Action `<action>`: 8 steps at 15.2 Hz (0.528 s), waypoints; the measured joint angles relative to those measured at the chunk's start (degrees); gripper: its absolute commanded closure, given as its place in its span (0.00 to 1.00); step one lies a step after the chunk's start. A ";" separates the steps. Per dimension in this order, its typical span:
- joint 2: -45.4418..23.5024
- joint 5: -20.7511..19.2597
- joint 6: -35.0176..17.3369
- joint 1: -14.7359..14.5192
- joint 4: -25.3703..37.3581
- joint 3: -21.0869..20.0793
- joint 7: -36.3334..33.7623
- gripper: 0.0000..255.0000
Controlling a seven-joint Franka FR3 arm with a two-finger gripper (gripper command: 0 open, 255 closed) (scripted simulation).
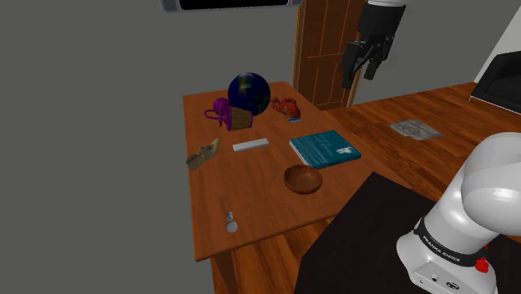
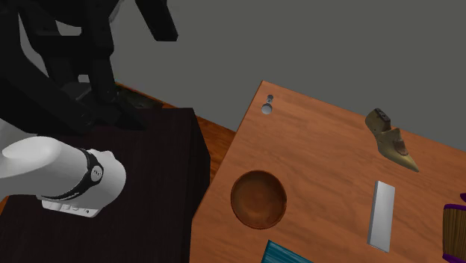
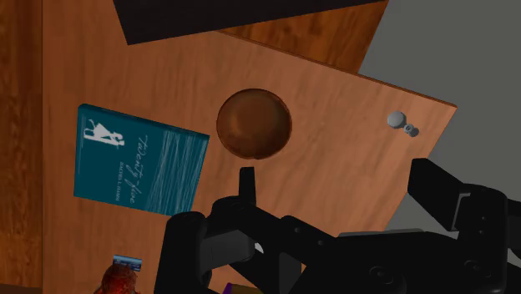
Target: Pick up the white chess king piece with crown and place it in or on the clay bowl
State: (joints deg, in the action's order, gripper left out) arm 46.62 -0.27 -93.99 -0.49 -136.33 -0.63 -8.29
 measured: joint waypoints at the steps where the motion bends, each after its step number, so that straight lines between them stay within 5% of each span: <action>1: 0.00 0.00 0.00 0.00 0.00 0.00 0.00 0.00; 8: -0.28 2.52 -12.13 -1.63 -9.78 -5.16 -5.30 0.00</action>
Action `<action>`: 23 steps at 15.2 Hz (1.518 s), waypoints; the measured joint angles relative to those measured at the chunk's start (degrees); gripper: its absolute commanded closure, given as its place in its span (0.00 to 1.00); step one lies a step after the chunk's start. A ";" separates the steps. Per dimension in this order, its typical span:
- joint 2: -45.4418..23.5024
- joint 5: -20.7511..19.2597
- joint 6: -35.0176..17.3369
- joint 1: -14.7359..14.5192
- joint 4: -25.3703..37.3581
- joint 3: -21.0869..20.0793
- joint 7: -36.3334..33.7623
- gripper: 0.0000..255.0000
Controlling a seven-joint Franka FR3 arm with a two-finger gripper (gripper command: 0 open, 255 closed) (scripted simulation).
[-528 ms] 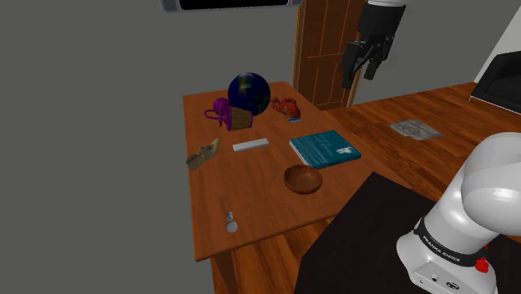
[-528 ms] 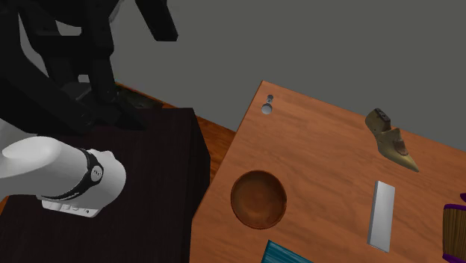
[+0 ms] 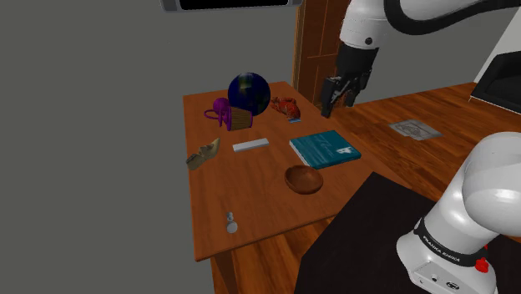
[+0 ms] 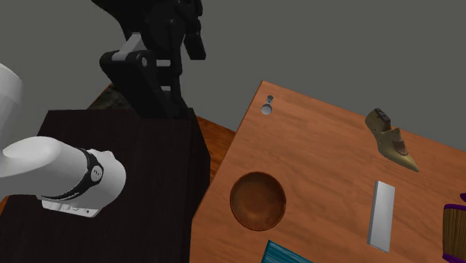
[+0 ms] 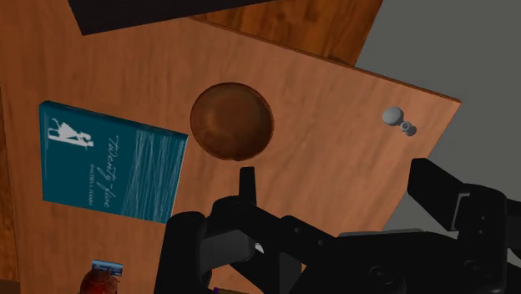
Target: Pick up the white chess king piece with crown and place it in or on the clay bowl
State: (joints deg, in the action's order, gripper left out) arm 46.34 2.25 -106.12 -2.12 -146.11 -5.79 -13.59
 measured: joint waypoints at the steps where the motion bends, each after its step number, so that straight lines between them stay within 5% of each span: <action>1: -0.59 0.23 -1.98 -0.14 -1.05 -0.64 -0.63 0.00; 9: -8.87 2.68 -20.10 -1.94 -8.11 -9.17 -8.95 0.00; 15: -19.91 0.92 -35.06 -0.51 -10.07 -16.50 -16.64 0.00; 20: -32.70 -8.33 -46.01 5.50 -7.43 -25.47 -28.64 0.00; 23: -41.71 -22.17 -50.45 11.24 -4.37 -31.33 -41.80 0.00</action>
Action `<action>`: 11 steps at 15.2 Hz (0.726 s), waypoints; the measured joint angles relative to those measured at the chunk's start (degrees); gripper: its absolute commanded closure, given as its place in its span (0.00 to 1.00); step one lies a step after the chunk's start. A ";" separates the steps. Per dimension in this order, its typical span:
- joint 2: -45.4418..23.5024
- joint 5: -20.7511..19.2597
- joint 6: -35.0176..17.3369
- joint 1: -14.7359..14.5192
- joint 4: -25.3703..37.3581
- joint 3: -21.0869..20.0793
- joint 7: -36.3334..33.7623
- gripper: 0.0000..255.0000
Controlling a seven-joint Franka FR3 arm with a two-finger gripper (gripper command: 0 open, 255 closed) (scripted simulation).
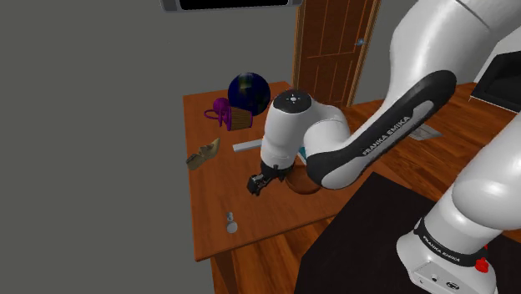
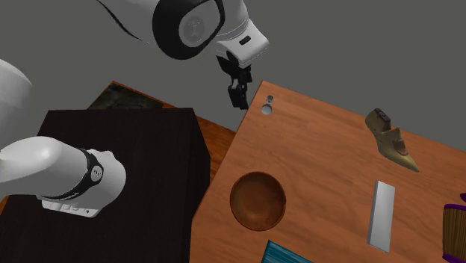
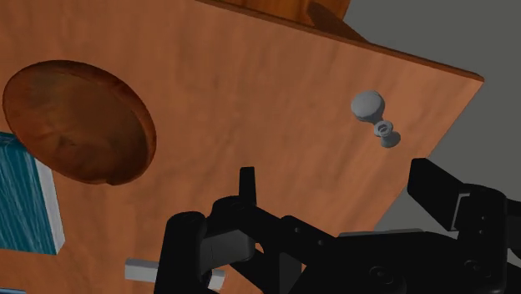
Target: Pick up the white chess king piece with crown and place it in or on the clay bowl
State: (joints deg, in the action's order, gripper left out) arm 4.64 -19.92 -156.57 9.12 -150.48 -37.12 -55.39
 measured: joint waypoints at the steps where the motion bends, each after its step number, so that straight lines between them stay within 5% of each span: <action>1: -3.24 -6.15 -0.98 1.43 1.11 -1.02 -5.43 0.00; 5: -15.95 -29.18 0.33 -1.17 8.99 1.67 -25.32 0.00; 8: -24.56 -40.77 1.80 -6.57 15.36 6.40 -35.54 0.00; 11: -31.72 -47.82 3.40 -11.42 21.50 9.76 -42.27 0.00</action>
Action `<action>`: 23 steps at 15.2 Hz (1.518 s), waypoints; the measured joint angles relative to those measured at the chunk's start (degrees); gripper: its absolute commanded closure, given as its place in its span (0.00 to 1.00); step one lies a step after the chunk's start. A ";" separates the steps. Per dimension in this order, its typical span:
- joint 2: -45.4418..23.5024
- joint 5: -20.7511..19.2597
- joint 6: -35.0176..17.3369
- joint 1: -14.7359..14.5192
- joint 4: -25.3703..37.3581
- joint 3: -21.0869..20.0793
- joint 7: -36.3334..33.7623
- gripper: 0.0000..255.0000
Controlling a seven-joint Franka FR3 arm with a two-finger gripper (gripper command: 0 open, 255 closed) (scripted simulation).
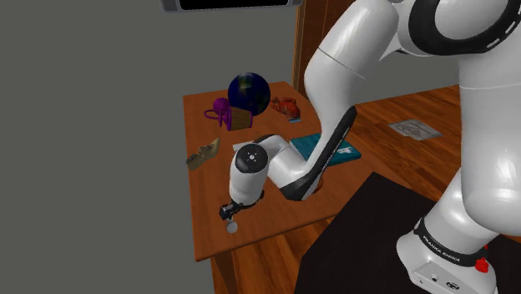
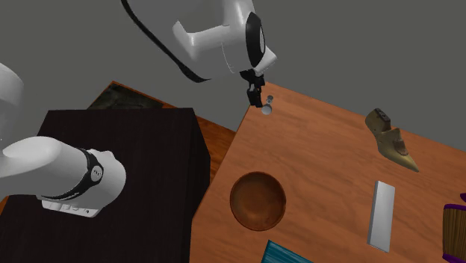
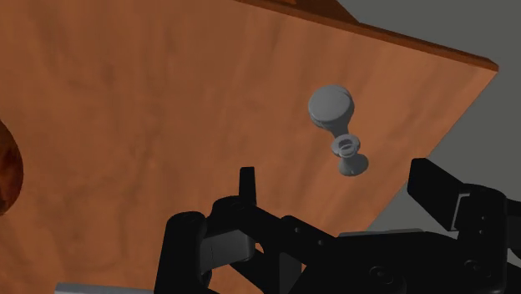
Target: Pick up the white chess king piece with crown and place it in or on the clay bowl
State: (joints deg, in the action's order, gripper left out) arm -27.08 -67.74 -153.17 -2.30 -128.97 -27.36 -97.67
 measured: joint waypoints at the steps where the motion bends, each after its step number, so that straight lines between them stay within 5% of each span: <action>1: -2.43 -1.88 0.57 -1.57 2.24 0.96 -1.92 0.00; 5: -10.14 -7.14 1.88 -5.98 9.33 3.94 -6.91 0.00; 18: -16.68 -11.15 1.01 -7.57 14.74 6.77 -9.06 0.00; 19: -16.68 -11.15 1.01 -7.57 14.74 6.77 -9.06 1.00; 23: -16.64 -11.15 0.99 -7.58 14.77 6.74 -9.06 1.00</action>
State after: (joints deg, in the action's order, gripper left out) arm -43.72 -78.89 -152.17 -9.89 -114.21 -20.62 -106.73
